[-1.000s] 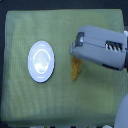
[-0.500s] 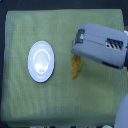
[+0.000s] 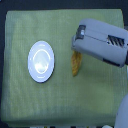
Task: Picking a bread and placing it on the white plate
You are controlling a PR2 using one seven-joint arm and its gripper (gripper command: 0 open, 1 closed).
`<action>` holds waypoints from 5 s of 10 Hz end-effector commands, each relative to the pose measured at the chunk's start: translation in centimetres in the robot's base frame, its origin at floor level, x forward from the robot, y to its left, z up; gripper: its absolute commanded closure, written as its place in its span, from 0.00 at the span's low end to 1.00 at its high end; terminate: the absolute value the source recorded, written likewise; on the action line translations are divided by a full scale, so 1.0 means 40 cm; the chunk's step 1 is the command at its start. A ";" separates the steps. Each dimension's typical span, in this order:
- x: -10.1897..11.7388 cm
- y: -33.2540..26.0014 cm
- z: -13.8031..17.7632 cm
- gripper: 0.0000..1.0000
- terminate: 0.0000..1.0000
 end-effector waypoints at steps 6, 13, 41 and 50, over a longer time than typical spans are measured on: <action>0.140 0.223 0.243 1.00 0.00; 0.070 0.657 0.211 1.00 0.00; 0.069 0.636 0.245 0.00 0.00; 0.046 0.417 0.297 0.00 0.00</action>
